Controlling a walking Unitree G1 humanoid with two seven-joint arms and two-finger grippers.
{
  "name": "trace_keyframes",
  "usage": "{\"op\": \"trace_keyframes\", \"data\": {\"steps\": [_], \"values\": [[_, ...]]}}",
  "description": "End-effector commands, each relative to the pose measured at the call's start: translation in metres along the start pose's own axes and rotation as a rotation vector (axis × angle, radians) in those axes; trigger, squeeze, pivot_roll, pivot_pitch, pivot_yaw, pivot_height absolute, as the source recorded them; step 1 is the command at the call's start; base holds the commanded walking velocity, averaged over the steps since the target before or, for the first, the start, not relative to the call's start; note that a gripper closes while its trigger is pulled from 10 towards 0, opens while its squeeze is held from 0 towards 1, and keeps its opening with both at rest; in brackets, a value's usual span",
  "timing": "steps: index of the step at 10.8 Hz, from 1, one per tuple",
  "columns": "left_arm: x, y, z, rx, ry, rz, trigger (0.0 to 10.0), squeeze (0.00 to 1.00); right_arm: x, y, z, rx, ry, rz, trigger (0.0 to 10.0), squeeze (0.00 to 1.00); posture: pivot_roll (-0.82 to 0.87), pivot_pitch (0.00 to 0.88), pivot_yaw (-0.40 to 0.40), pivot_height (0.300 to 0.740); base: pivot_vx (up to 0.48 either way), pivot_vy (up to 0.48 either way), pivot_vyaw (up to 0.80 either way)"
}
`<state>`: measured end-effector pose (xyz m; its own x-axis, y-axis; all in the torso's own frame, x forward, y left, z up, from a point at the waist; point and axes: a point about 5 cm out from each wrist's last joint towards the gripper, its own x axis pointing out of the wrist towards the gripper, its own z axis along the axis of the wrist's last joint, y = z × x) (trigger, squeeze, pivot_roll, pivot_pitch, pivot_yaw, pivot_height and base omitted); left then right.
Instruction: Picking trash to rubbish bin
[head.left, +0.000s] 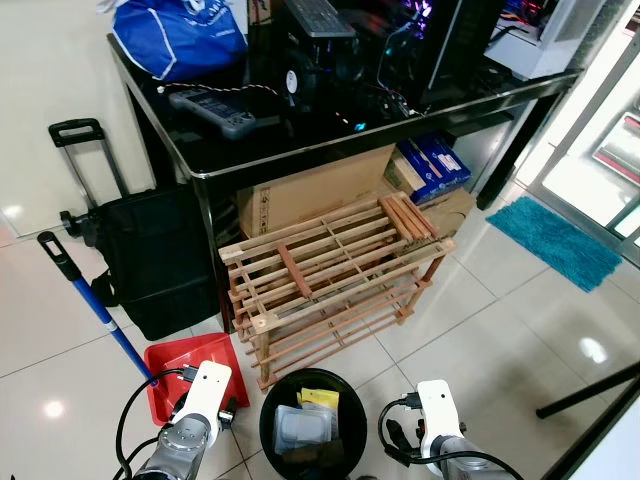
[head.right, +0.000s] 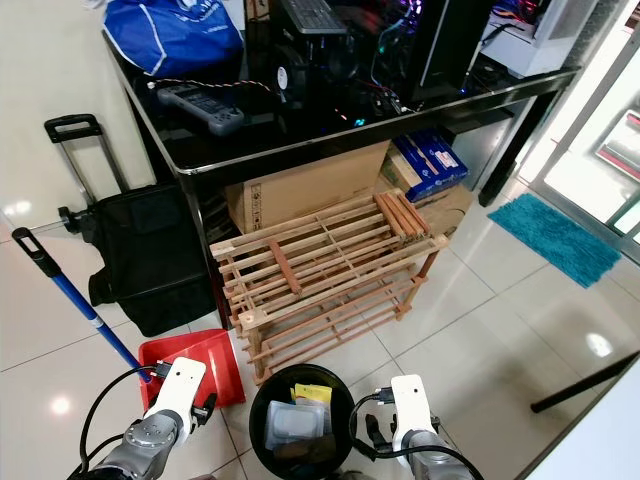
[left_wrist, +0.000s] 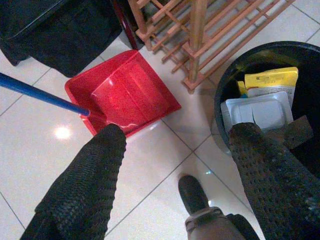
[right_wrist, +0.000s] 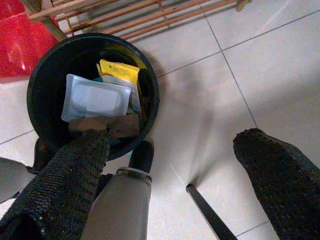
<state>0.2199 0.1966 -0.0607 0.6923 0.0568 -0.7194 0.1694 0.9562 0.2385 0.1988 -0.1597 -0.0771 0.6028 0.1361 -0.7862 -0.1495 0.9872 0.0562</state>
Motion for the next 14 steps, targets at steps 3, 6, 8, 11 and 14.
{"op": "trace_keyframes", "data": {"steps": [3,6,8,11,14], "values": [[-0.0009,-0.0058,-0.0061,-0.027,0.029,-0.012,10.0,0.0,-0.0013,-0.005,-0.0028,0.003,0.004,-0.025,10.0,0.0,0.03,0.04,-0.098,0.74,0.0,0.0,0.0],[-0.0008,-0.0068,-0.0061,-0.037,0.035,-0.013,10.0,0.0,-0.0014,-0.004,-0.0051,0.009,0.012,-0.024,10.0,0.0,0.03,0.056,-0.099,0.74,0.0,0.48,0.0],[-0.0006,-0.0067,-0.0056,-0.035,0.033,-0.014,10.0,0.0,-0.0014,-0.0038,-0.0055,0.011,0.016,-0.024,10.0,0.0,0.03,0.058,-0.099,0.74,0.0,0.474,0.0],[-0.0005,-0.0075,-0.005,-0.035,0.031,-0.017,10.0,0.0,-0.0014,-0.0034,-0.0058,0.013,0.017,-0.021,10.0,0.0,0.03,0.066,-0.099,0.74,0.0,0.476,0.0],[-0.0005,-0.0081,-0.0047,-0.037,0.029,-0.022,10.0,0.0,-0.0012,-0.0025,-0.0057,0.011,0.018,-0.017,10.0,0.0,0.03,0.068,-0.099,0.74,0.0,0.464,0.0]]}}
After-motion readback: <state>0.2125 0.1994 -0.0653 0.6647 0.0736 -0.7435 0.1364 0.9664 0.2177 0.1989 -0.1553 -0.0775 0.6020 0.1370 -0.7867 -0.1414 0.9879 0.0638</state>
